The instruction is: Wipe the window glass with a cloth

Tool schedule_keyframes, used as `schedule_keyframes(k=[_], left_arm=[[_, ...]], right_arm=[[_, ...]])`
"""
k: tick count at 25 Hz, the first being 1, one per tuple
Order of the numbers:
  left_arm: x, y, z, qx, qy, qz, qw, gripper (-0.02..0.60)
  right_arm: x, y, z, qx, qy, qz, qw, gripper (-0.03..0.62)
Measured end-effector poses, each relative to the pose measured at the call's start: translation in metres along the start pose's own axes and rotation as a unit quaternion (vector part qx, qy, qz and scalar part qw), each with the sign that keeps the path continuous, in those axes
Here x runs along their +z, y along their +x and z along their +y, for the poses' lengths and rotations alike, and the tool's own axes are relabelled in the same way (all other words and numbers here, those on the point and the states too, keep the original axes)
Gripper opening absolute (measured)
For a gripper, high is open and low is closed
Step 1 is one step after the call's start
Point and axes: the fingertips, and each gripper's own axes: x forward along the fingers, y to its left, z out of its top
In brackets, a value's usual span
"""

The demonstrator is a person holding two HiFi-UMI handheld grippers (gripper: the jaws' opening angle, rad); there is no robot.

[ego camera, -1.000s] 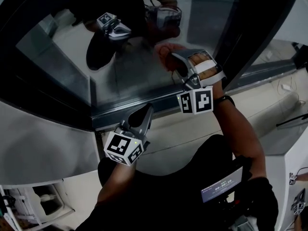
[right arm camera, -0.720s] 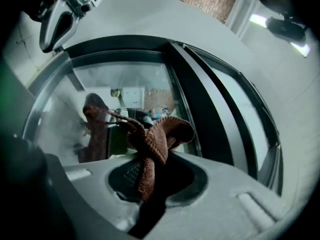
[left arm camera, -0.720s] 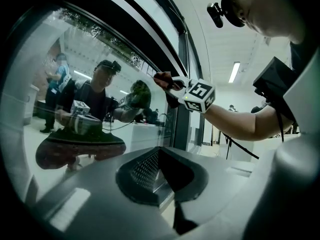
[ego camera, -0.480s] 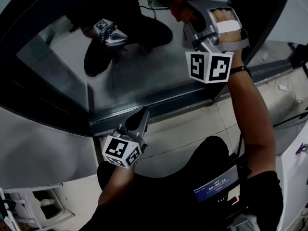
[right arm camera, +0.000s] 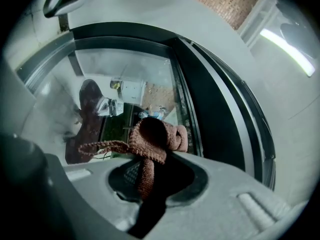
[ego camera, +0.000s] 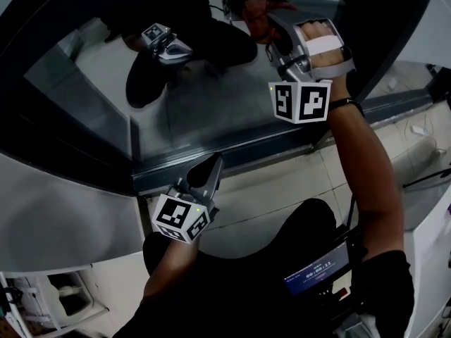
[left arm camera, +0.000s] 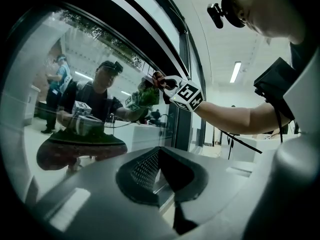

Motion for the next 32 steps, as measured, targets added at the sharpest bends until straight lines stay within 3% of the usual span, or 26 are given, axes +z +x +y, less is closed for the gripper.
schedule_keyframes(k=[25, 32], left_arm=[[-0.009, -0.002, 0.000, -0.003, -0.006, 0.009, 0.9999, 0.017], [-0.008, -0.001, 0.000, -0.002, -0.010, 0.013, 0.9999, 0.017]], right_arm=[[0.015, -0.054, 0.152, 0.133, -0.001, -0.020, 0.991, 0.040], [0.016, -0.061, 0.177, 0.165, 0.038, -0.011, 0.986, 0.040]])
